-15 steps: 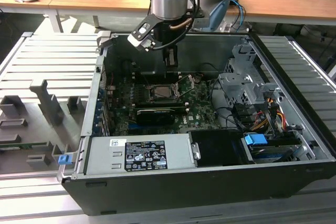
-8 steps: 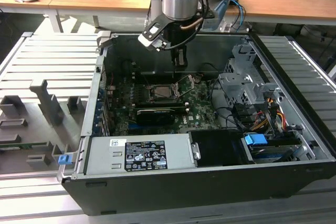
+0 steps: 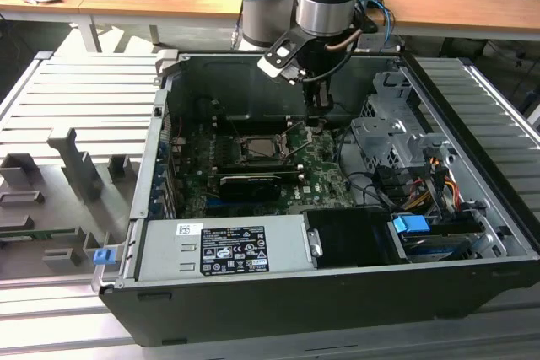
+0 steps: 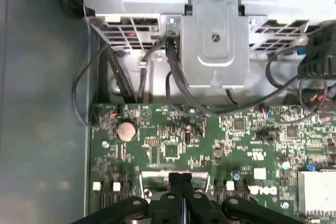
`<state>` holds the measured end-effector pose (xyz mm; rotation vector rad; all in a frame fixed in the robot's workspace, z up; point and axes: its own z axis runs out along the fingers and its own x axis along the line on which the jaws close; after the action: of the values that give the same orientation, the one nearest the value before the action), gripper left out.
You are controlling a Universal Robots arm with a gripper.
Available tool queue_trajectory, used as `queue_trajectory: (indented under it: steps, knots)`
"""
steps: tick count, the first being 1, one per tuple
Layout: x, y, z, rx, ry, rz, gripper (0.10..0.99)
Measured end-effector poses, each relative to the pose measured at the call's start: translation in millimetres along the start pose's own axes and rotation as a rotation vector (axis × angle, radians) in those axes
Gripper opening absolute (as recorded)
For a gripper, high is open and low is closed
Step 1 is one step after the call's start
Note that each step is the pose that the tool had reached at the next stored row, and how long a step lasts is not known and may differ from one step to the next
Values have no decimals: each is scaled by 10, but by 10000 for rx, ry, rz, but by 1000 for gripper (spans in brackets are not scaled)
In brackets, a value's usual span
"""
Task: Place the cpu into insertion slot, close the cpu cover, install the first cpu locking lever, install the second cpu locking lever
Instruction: 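Close the cpu cover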
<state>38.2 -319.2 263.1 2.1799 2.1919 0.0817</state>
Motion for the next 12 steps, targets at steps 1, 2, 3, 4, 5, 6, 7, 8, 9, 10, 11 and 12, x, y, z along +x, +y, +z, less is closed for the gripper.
queue_trajectory:
  steps: [1, 2, 3, 4, 5, 6, 7, 8, 9, 10, 11, 12]
  knots:
    - [3, 57, 21, 0, -1, -11, 106]
    - [5, 85, 36, 0, -13, -14, 106]
    - [5, 106, 46, 1, -19, -16, 106]
    - [4, 126, 50, 2, -21, -24, 106]
    - [4, 150, 53, 0, -15, -75, 106]
    - [4, 159, 56, 0, -13, -110, 106]
    - [5, 164, 60, 0, -9, -152, 106]
    - [6, 167, 68, 0, -9, -175, 106]
    - [8, 167, 79, 1, -11, -183, 106]
    - [13, 169, 95, 2, -18, -191, 106]
    - [17, 173, 108, 3, -27, -197, 106]
    - [22, 176, 131, 5, -41, -202, 106]
